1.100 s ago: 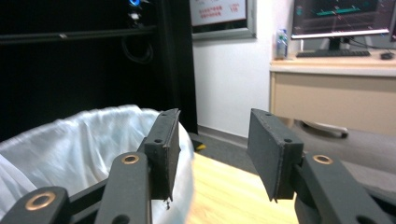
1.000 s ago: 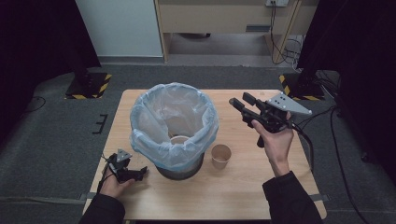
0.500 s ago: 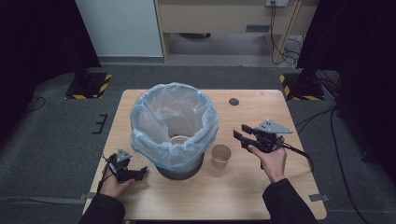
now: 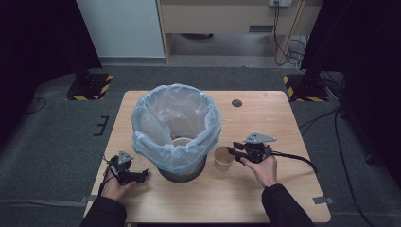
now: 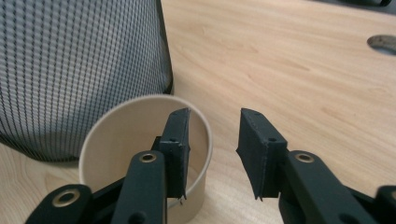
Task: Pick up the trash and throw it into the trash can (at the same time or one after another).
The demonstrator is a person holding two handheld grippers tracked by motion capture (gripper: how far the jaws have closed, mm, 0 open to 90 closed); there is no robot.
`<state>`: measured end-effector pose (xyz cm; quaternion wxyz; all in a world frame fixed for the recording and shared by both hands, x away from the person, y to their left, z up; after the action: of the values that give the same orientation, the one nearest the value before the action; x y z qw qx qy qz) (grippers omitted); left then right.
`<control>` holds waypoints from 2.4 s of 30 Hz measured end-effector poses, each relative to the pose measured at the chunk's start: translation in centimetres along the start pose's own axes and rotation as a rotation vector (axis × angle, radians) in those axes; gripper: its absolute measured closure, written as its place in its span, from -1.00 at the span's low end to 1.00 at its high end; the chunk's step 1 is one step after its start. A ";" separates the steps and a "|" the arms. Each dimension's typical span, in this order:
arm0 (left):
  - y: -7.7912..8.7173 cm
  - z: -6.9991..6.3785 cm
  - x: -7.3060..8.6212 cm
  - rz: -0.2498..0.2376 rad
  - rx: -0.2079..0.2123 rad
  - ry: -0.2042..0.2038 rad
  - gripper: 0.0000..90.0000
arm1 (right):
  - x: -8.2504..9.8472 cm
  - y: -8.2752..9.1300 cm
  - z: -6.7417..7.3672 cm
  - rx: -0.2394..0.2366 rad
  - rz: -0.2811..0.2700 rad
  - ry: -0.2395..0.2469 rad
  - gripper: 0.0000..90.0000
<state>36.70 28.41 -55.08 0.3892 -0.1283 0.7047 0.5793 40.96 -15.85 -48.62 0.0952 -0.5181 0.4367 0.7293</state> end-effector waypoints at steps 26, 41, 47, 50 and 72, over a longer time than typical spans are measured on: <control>0.0 0.0 0.0 0.000 0.000 0.000 -1.00 | -1.2 2.2 -1.1 0.018 -0.012 -0.050 0.85; 0.0 0.0 0.0 0.000 0.000 0.000 -1.00 | -3.6 6.4 -3.1 0.069 -0.199 -0.121 0.85; 0.0 0.0 0.0 0.000 0.000 0.000 -1.00 | -5.0 8.6 -3.4 0.084 -0.303 -0.148 0.85; 0.0 0.0 0.0 0.000 0.000 0.000 -1.00 | -5.7 9.8 -3.5 0.093 -0.351 -0.157 0.85; 0.0 0.0 0.0 0.000 -0.001 0.000 -1.00 | -9.7 14.9 -2.1 0.101 -0.586 -0.124 0.85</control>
<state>36.68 28.39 -55.08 0.3891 -0.1287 0.7044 0.5796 37.85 -23.33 -32.64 0.3536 -0.5709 0.2978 0.6785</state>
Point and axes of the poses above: each handheld gripper's, and its own axes: y roughly backward along the jaws, x roughly out of its underside, z roughly to its left, the point moved 2 cm from there along -y, roughly forward along the jaws, and after that the axes turned 2 degrees about y, right-handed, at the moved point
